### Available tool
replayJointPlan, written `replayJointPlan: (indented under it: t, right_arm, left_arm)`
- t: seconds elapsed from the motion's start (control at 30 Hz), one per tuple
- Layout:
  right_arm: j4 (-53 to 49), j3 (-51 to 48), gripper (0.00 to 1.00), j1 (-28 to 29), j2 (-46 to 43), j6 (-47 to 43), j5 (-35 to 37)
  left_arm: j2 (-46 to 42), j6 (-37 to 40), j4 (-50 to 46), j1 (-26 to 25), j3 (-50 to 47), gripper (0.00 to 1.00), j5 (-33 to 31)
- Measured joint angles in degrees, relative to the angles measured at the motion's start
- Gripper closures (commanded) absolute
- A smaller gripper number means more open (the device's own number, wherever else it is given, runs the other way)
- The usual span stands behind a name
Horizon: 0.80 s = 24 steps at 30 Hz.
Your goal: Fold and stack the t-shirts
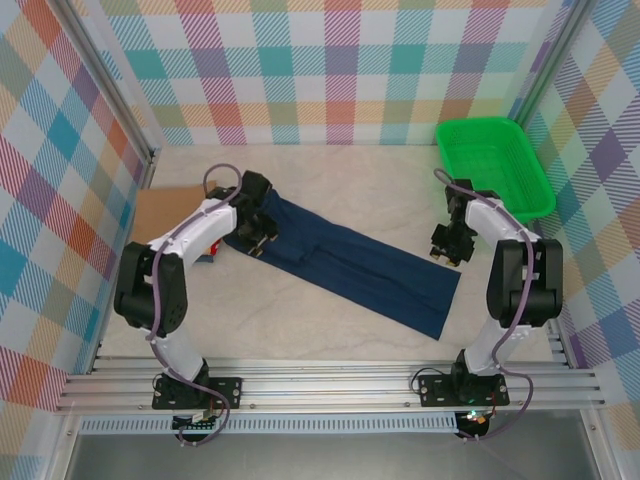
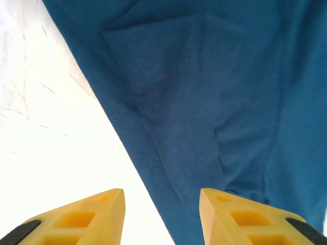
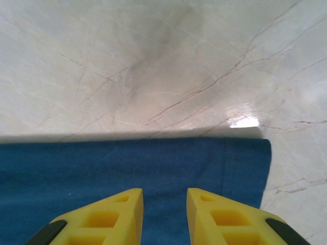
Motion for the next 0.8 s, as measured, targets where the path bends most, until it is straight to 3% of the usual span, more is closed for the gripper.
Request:
replayJointPlan:
  t: [0.23, 0.4, 0.57, 0.8]
  right_arm:
    - [-0.61, -0.55, 0.74, 0.0, 6.45, -0.66, -0.33]
    - [-0.9, -1.6, 0.73, 0.0, 6.91, 0.15, -2.89]
    - [-1.86, -4.44, 0.73, 1.88, 5.29, 3.28, -5.68]
    - [-1.01, -12.31, 0.72, 12.59, -0.02, 15.1, -11.41]
  left_arm:
    - [11.08, -2.49, 1.79, 0.28, 0.85, 0.61, -1.57]
    - [15.58, -1.77, 0.57, 1.33, 6.91, 0.61, -3.08]
    - [25.0, 0.92, -0.13, 3.37, 21.57, 0.61, -2.91]
    - [44.19, 4.46, -4.55, 4.35, 54.38, 0.6, -1.11]
